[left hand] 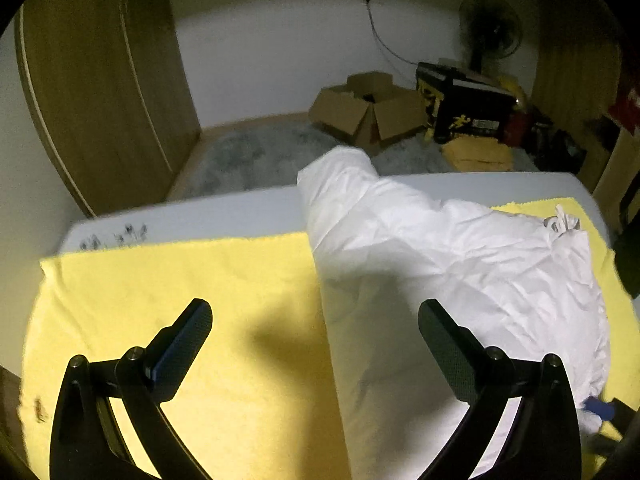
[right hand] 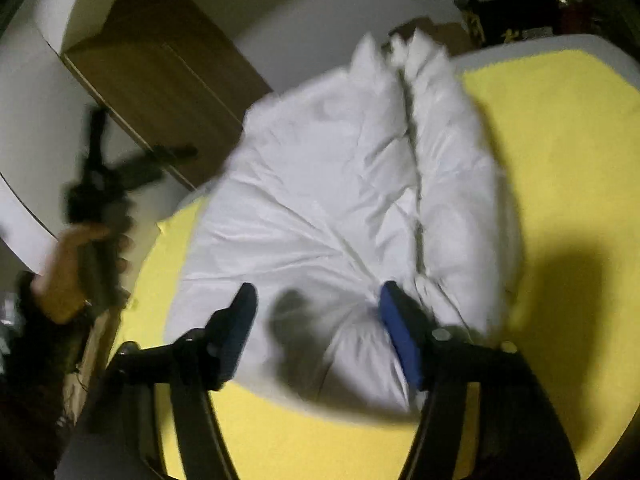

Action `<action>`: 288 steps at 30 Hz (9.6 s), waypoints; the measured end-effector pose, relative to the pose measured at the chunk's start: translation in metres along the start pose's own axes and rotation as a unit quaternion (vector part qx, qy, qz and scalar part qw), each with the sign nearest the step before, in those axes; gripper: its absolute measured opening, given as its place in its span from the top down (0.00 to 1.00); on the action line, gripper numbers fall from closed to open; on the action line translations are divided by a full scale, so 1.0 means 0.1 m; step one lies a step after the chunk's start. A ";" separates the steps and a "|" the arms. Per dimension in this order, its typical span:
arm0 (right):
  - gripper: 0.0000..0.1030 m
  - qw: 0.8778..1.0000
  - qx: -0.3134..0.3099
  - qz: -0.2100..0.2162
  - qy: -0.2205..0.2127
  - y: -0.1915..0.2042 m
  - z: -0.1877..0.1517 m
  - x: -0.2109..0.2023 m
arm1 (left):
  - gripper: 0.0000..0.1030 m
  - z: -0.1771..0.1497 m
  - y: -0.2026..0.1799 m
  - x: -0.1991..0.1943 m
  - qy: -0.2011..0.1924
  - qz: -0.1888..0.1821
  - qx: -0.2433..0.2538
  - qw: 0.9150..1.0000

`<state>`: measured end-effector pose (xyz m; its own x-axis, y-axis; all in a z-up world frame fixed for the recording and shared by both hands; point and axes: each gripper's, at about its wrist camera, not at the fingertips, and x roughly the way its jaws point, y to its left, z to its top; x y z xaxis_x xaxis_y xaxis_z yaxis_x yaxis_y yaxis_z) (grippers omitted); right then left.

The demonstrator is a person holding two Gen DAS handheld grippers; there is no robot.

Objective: Fold large clothes

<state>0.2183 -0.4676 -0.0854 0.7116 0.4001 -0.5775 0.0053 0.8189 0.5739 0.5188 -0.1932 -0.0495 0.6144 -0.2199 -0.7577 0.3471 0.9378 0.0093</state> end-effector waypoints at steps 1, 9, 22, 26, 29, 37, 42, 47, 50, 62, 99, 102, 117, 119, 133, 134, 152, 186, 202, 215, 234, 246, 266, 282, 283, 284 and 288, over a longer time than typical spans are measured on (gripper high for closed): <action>0.15 0.999 0.020 0.012 -0.026 -0.03 -0.01 -0.23 | 0.00 -0.01 0.11 0.05 0.013 -0.014 -0.016 1.000; 0.03 0.986 0.163 0.039 0.008 -0.72 -0.19 -0.56 | 0.00 -0.10 0.69 0.21 0.038 -0.059 -0.096 0.993; 0.18 0.987 0.155 0.022 0.032 -0.56 0.09 0.44 | 0.00 -0.18 0.79 0.31 0.055 -0.124 -0.128 0.982; 0.35 0.993 0.118 0.007 0.009 -0.50 -0.02 0.41 | 0.00 -0.04 0.73 0.67 0.084 -0.159 -0.147 0.973; 0.36 0.993 0.114 0.017 0.003 -0.52 -0.02 0.42 | 0.00 0.11 0.74 0.91 0.082 -0.203 -0.172 0.960; 0.34 0.997 0.082 -0.004 0.008 -0.43 0.01 0.44 | 0.00 0.32 0.46 1.41 0.073 -0.350 -0.140 0.923; 0.34 0.997 0.079 -0.007 0.012 -0.38 -0.01 0.47 | 0.00 0.33 0.31 1.66 0.085 -0.359 -0.113 0.923; 0.33 0.997 0.069 -0.016 0.014 -0.32 0.00 0.48 | 0.00 0.27 0.26 1.89 0.120 -0.371 -0.126 0.912; 0.34 0.998 0.060 -0.024 0.013 -0.29 -0.01 0.47 | 0.03 0.27 0.24 1.94 0.121 -0.373 -0.134 0.910; 0.60 0.999 0.019 -0.024 -0.038 -0.05 -0.02 0.38 | 0.73 0.29 0.23 1.47 0.088 -0.344 -0.098 0.930; 0.68 0.995 -0.091 0.029 0.018 1.30 -0.40 0.23 | 0.74 -1.25 1.75 -0.20 0.061 -0.260 -0.133 0.955; 0.67 0.996 -0.088 0.027 0.017 1.37 -0.45 0.17 | 0.73 -1.21 1.72 -0.20 0.064 -0.260 -0.130 0.955; 0.53 0.998 -0.040 0.038 0.017 1.22 -0.63 0.12 | 0.61 -1.37 1.63 -0.07 0.068 -0.257 -0.120 0.956; 0.46 0.999 -0.037 0.035 0.019 1.20 -0.62 0.10 | 0.50 -1.35 1.61 -0.11 0.067 -0.235 -0.110 0.963; 0.00 0.953 -0.205 -0.140 -0.174 1.78 -0.76 -1.15 | 0.08 -2.17 1.24 -2.82 -0.197 0.115 -0.076 0.971; 0.00 0.948 -0.213 -0.142 -0.188 1.85 -0.79 -1.22 | 0.08 -2.34 1.19 -3.01 -0.200 0.127 -0.090 0.967; 0.00 0.921 -0.299 -0.154 -0.197 2.60 -1.79 -1.72 | 0.07 -4.01 0.57 -3.95 -0.149 0.160 -0.119 0.968; 0.00 0.931 -0.277 -0.177 -0.160 2.70 -1.93 -1.61 | 0.00 -4.14 0.47 -3.77 -0.121 0.141 -0.130 0.974; 0.00 0.931 -0.277 -0.183 -0.151 2.71 -1.95 -1.54 | 0.00 -4.14 0.44 -3.73 -0.110 0.140 -0.121 0.977; 0.00 0.931 -0.278 -0.181 -0.151 2.71 -1.96 -1.53 | 0.00 -4.14 0.39 -3.67 -0.105 0.093 -0.110 0.984; 0.00 0.931 -0.283 -0.179 -0.148 2.72 -1.99 -1.52 | 0.00 -4.18 0.40 -3.68 -0.104 0.122 -0.116 0.980; 0.00 0.930 -0.289 -0.173 -0.147 2.71 -1.99 -1.54 | 0.00 -4.17 0.41 -3.69 -0.103 0.127 -0.118 0.979; 0.00 0.929 -0.299 -0.172 -0.137 2.71 -2.00 -1.48 | 0.00 -4.18 0.43 -3.68 -0.097 0.124 -0.118 0.980; 0.00 0.931 -0.294 -0.169 -0.134 2.68 -2.00 -1.47 | 0.00 -4.18 0.41 -3.68 -0.098 0.124 -0.119 0.980; 0.00 0.931 -0.294 -0.169 -0.135 2.69 -2.00 -1.48 | 0.00 -4.18 0.42 -3.68 -0.098 0.124 -0.119 0.980; 0.00 0.931 -0.295 -0.169 -0.135 2.69 -2.00 -1.48 | 0.00 -4.18 0.42 -3.68 -0.098 0.125 -0.119 0.980; 0.00 0.931 -0.294 -0.169 -0.135 2.69 -2.00 -1.47 | 0.00 -4.18 0.41 -3.67 -0.098 0.123 -0.118 0.980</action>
<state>-0.0253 -0.2240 0.0381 0.8902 0.0251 -0.4548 -0.0671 0.9948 -0.0766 0.0119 0.0382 -0.0435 0.7911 -0.0049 -0.6117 0.0117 0.9999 0.0070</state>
